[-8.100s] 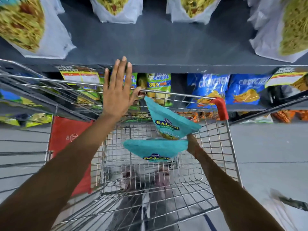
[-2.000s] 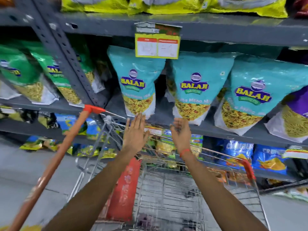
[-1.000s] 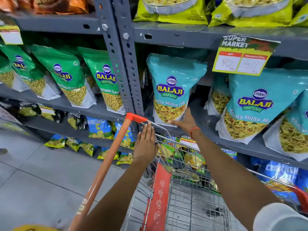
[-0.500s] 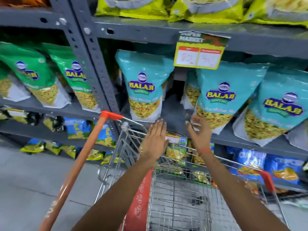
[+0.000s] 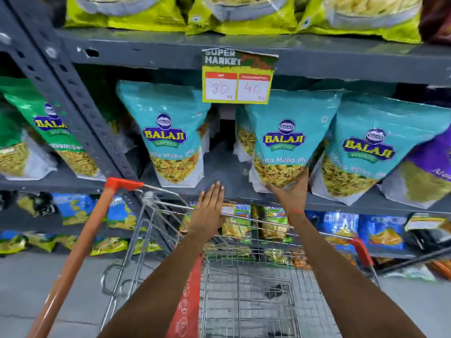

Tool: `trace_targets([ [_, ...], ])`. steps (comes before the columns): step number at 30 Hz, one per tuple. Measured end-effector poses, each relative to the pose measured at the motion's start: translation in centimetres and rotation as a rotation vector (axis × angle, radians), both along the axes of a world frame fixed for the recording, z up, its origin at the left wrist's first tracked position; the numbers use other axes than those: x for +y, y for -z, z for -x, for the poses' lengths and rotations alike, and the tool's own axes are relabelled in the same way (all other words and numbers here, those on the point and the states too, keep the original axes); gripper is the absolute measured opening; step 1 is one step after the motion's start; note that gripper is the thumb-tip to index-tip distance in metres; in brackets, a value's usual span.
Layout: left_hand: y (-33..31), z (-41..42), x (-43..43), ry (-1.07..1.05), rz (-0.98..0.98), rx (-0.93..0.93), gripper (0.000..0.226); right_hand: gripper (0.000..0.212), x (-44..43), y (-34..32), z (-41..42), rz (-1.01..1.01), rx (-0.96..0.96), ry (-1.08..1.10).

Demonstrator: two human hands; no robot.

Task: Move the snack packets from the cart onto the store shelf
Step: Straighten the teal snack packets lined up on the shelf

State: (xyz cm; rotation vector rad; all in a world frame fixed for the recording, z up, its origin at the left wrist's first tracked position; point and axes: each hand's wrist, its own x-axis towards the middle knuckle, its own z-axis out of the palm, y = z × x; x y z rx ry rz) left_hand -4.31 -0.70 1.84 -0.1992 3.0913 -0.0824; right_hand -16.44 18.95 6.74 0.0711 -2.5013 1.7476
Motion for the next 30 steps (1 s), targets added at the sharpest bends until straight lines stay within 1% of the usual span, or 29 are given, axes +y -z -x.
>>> trace_targets([
  [3, 0.2, 0.0, 0.0, -0.009, 0.015, 0.001, 0.089, 0.123, -0.8, 1.4, 0.5, 0.012, -0.007, 0.017],
  [9, 0.6, 0.0, -0.2, -0.002, 0.012, 0.015, 0.088, 0.119, -4.0, 1.0, -1.3, 0.055, 0.033, -0.012],
  [12, 0.6, 0.0, 0.0, -0.013, 0.023, 0.020, 0.088, 0.115, -4.8, 0.8, -1.9, 0.036, 0.050, 0.014],
  [16, 0.3, 0.0, 0.1, -0.021, -0.010, 0.029, 0.089, 0.112, -5.0, 0.5, -2.3, 0.009, 0.055, 0.043],
  [20, 0.3, -0.1, 0.0, -0.002, -0.031, 0.028, 0.089, 0.116, -5.1, 0.3, -2.3, -0.052, 0.057, 0.043],
  [22, 0.4, -0.1, -0.1, 0.002, -0.034, 0.034, 0.088, 0.117, -4.8, 0.3, -2.6, -0.043, 0.029, 0.064],
  [23, 0.4, -0.1, -0.2, 0.003, -0.036, 0.039, 0.087, 0.113, -4.5, 0.2, -2.9, -0.013, 0.016, 0.080],
  [25, 0.4, -0.1, -0.1, 0.001, -0.071, 0.049, 0.080, 0.096, -3.4, 0.1, -3.4, 0.027, 0.031, 0.098],
  [28, 0.6, -0.4, 1.2, -0.048, -0.177, 0.120, 0.067, 0.061, -0.6, 0.1, -3.7, 0.023, 0.166, 0.074],
  [30, 0.8, -0.7, 3.0, -0.101, -0.245, 0.184, 0.062, 0.049, 1.5, 0.0, -3.4, -0.006, 0.223, 0.052],
])
